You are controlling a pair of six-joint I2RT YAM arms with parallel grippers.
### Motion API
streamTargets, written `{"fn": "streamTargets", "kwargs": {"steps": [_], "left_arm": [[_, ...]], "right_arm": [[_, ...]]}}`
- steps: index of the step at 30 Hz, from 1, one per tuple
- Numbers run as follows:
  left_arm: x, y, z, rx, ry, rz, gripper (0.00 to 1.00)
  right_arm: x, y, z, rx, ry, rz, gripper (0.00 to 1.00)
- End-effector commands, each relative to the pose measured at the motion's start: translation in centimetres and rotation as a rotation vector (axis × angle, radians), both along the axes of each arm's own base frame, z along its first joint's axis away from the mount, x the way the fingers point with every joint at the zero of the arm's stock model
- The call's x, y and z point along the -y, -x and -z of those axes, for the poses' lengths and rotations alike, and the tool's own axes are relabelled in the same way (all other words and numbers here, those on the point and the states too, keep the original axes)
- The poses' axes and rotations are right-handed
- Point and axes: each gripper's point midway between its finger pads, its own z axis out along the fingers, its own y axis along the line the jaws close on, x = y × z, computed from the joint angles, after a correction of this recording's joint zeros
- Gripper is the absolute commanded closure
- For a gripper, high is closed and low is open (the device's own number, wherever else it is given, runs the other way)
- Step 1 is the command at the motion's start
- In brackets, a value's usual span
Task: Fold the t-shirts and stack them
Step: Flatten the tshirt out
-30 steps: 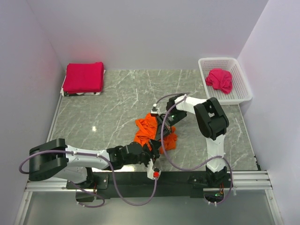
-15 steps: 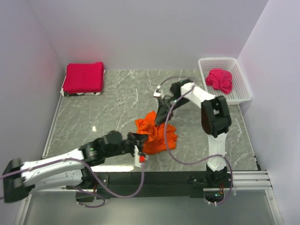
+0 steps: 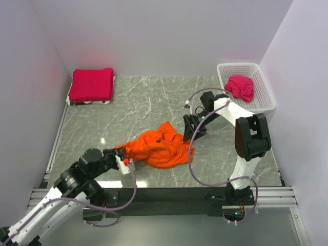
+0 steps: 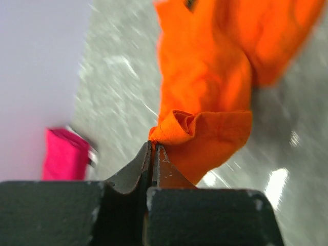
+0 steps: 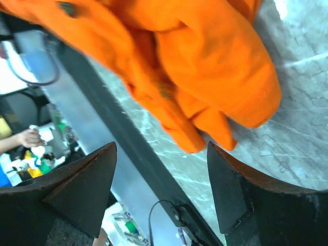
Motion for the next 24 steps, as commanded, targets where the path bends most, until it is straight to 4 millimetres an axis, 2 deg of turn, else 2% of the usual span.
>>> {"fn": "streamTargets", "kwargs": {"steps": [1, 4, 6, 9, 10, 12, 13, 14, 15, 16, 17, 18, 19, 20, 22, 23, 24], "left_arm": [[-3.6, 1.7, 6.0, -0.13, -0.139, -0.089, 0.99], [-5.0, 2.3, 8.2, -0.15, -0.182, -0.121, 0.99], [-5.4, 2.3, 8.9, -0.163, -0.2, -0.143, 0.99], [-5.5, 1.5, 9.5, -0.172, -0.205, -0.193, 0.99], [-5.6, 1.3, 9.9, -0.192, -0.227, -0.205, 0.99], [-4.9, 0.4, 8.9, -0.181, -0.185, -0.226, 0.99], [-4.6, -0.1, 8.4, -0.175, -0.17, -0.237, 0.99], [-4.6, -0.6, 8.6, -0.188, -0.18, -0.269, 0.99], [-4.0, -1.9, 7.2, -0.144, -0.121, -0.296, 0.99], [-3.8, -2.7, 6.6, -0.128, -0.095, -0.324, 0.99], [-4.1, -3.7, 6.9, -0.148, -0.085, -0.373, 0.99], [-3.2, -5.3, 5.0, -0.098, -0.003, -0.388, 0.99], [-3.1, -6.3, 4.5, -0.1, 0.026, -0.405, 0.99], [-2.9, -7.5, 5.3, -0.152, 0.04, -0.44, 0.99], [-2.9, -11.3, 2.1, -0.156, 0.169, -0.499, 0.99], [-2.5, -12.8, 3.7, -0.263, 0.186, -0.536, 0.99], [-2.5, -15.7, 0.0, -0.262, 0.284, -0.528, 0.99]], "right_arm": [[-0.4, -1.0, 1.3, 0.124, 0.079, -0.022, 0.23], [-1.6, 0.4, 2.9, 0.131, 0.121, -0.086, 0.23], [-2.5, 1.6, 4.2, 0.131, 0.162, -0.135, 0.23], [-3.0, 1.6, 5.8, 0.148, 0.216, -0.165, 0.29], [-3.3, 1.2, 5.9, 0.161, 0.218, -0.163, 0.43], [-3.1, 0.5, 6.0, 0.163, 0.231, -0.161, 0.66], [-2.9, 0.2, 5.6, 0.169, 0.24, -0.16, 0.95], [-2.9, -0.9, 4.8, 0.193, 0.231, -0.14, 1.0], [-2.7, -1.4, 3.7, 0.219, 0.217, -0.129, 1.0], [-2.4, -1.9, 2.8, 0.231, 0.195, -0.111, 1.0], [-1.6, -3.0, 1.8, 0.253, 0.181, -0.07, 1.0], [-1.1, -3.6, 0.3, 0.287, 0.161, -0.043, 1.0], [-0.4, -4.1, -0.5, 0.301, 0.153, -0.018, 1.0], [-0.1, -4.4, -1.4, 0.316, 0.131, 0.001, 1.0], [1.5, -5.1, -3.5, 0.358, 0.109, 0.055, 1.0], [1.9, -5.1, -4.1, 0.372, 0.102, 0.066, 1.0], [2.4, -5.0, -5.5, 0.422, 0.091, 0.076, 1.0]]}}
